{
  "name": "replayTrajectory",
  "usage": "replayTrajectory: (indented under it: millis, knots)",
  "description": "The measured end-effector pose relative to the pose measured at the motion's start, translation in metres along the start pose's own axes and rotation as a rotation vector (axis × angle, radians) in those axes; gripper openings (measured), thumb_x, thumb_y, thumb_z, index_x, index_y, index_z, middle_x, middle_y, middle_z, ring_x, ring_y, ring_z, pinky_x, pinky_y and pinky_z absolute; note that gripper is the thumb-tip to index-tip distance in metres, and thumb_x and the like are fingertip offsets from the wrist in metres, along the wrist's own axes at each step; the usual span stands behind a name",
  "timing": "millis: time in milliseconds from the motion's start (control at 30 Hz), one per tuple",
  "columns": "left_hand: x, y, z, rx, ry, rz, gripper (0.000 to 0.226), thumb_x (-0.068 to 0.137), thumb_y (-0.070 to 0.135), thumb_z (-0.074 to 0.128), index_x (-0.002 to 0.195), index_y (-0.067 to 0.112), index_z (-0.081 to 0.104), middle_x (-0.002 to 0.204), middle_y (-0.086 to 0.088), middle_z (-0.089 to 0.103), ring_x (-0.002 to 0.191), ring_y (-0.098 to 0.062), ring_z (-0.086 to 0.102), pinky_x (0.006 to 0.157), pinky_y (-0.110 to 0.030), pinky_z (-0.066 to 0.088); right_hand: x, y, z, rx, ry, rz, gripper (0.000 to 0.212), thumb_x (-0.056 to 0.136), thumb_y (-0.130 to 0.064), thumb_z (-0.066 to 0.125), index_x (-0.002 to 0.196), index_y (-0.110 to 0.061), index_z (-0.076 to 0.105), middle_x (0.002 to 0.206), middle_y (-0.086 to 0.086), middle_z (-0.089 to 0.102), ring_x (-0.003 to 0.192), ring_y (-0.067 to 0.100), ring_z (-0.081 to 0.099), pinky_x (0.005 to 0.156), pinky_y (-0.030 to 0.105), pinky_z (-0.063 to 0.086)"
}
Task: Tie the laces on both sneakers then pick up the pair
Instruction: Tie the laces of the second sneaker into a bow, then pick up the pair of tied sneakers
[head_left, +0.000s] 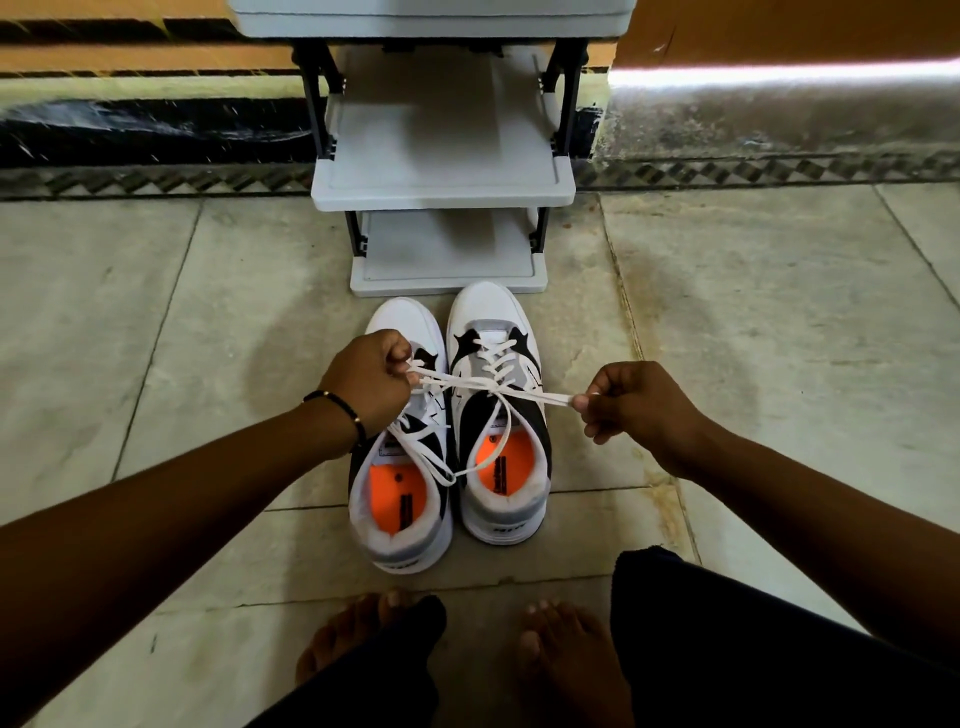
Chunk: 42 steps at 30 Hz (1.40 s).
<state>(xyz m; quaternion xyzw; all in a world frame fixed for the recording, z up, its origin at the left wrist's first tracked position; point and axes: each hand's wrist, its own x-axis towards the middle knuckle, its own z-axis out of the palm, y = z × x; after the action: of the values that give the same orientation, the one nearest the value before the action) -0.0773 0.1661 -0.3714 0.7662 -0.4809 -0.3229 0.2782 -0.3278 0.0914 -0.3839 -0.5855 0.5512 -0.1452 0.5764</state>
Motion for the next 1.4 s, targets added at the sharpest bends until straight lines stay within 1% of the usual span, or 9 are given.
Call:
replayTrajectory:
  millis: [67, 167, 267, 367, 600, 867, 967, 1167, 1400]
  knots:
    - [-0.008, -0.001, -0.002, -0.051, 0.003, 0.003, 0.037, 0.080, -0.006, 0.056, 0.063, 0.020, 0.038, 0.063, 0.004, 0.045, 0.063, -0.014, 0.043, 0.065, -0.020, 0.040, 0.002, 0.003, -0.001, -0.004, -0.023, 0.014, 0.016, 0.078, -0.008, 0.070, 0.066, -0.002, 0.061, 0.056, 0.009, 0.063, 0.052, 0.021, 0.060, 0.054, 0.029, 0.054]
    - [-0.030, -0.008, -0.012, -0.049, 0.017, 0.014, 0.021, 0.079, 0.003, 0.065, 0.093, 0.013, 0.053, 0.094, 0.002, 0.055, 0.085, -0.011, 0.051, 0.074, -0.008, 0.041, 0.001, 0.010, -0.012, -0.043, -0.172, 0.049, 0.007, 0.081, -0.008, 0.066, 0.078, -0.003, 0.065, 0.072, 0.011, 0.067, 0.067, 0.021, 0.063, 0.066, 0.029, 0.054]
    - [-0.052, -0.031, -0.018, 0.030, 0.035, -0.095, 0.058, 0.075, 0.020, 0.073, 0.126, 0.012, 0.045, 0.130, -0.008, 0.042, 0.119, -0.021, 0.044, 0.100, -0.035, 0.041, -0.002, 0.019, -0.021, -0.021, -0.293, 0.102, 0.016, 0.082, -0.011, 0.065, 0.096, -0.005, 0.066, 0.090, 0.011, 0.065, 0.086, 0.020, 0.059, 0.078, 0.029, 0.049]
    - [-0.066, -0.049, -0.014, -0.113, -0.018, -0.286, 0.075, 0.075, 0.024, 0.073, 0.137, 0.014, 0.033, 0.144, -0.012, 0.030, 0.125, -0.029, 0.043, 0.096, -0.040, 0.044, -0.006, 0.017, -0.010, -0.014, -0.352, 0.056, 0.026, 0.082, -0.014, 0.065, 0.108, -0.012, 0.065, 0.097, -0.001, 0.067, 0.090, 0.010, 0.061, 0.078, 0.018, 0.047]
    - [-0.087, -0.060, -0.003, -0.371, -0.232, -0.281, 0.051, 0.085, 0.017, 0.062, 0.124, 0.039, 0.039, 0.121, 0.000, 0.057, 0.122, -0.026, 0.052, 0.096, -0.041, 0.048, -0.009, 0.013, 0.032, -0.189, -0.334, -0.023, 0.050, 0.075, -0.017, 0.074, 0.121, -0.022, 0.055, 0.120, 0.000, 0.065, 0.110, 0.017, 0.060, 0.099, 0.041, 0.048]
    - [-0.085, -0.062, 0.002, -0.317, -0.237, -0.183, 0.063, 0.090, 0.013, 0.053, 0.144, 0.024, 0.025, 0.146, -0.003, 0.041, 0.134, -0.018, 0.039, 0.110, -0.033, 0.033, -0.022, 0.008, 0.041, -0.252, -0.291, 0.009, 0.055, 0.075, -0.018, 0.072, 0.126, -0.021, 0.049, 0.124, 0.001, 0.061, 0.113, 0.019, 0.057, 0.101, 0.046, 0.046]
    - [-0.084, -0.063, 0.003, -0.346, -0.230, -0.202, 0.063, 0.090, 0.017, 0.054, 0.145, 0.025, 0.025, 0.147, -0.003, 0.040, 0.134, -0.019, 0.038, 0.112, -0.041, 0.035, -0.027, 0.007, 0.042, -0.246, -0.284, 0.032, 0.056, 0.076, -0.016, 0.072, 0.127, -0.019, 0.047, 0.125, 0.003, 0.060, 0.113, 0.020, 0.056, 0.100, 0.045, 0.046]
    - [-0.085, -0.061, 0.004, -0.342, -0.213, -0.181, 0.062, 0.091, 0.017, 0.052, 0.145, 0.027, 0.023, 0.151, 0.002, 0.033, 0.137, -0.016, 0.033, 0.111, -0.033, 0.032, -0.028, 0.009, 0.043, -0.288, -0.243, 0.052, 0.058, 0.074, -0.013, 0.072, 0.126, -0.017, 0.045, 0.123, 0.006, 0.059, 0.109, 0.021, 0.057, 0.095, 0.042, 0.049]
    - [-0.065, -0.065, 0.022, -0.404, -0.143, -0.302, 0.066, 0.069, 0.027, 0.055, 0.133, 0.026, 0.041, 0.130, -0.003, 0.058, 0.117, -0.020, 0.054, 0.103, -0.043, 0.044, -0.016, 0.006, 0.053, -0.333, -0.155, -0.122, 0.072, 0.075, -0.015, 0.073, 0.134, -0.020, 0.032, 0.119, -0.003, 0.053, 0.104, 0.015, 0.053, 0.075, 0.022, 0.042]
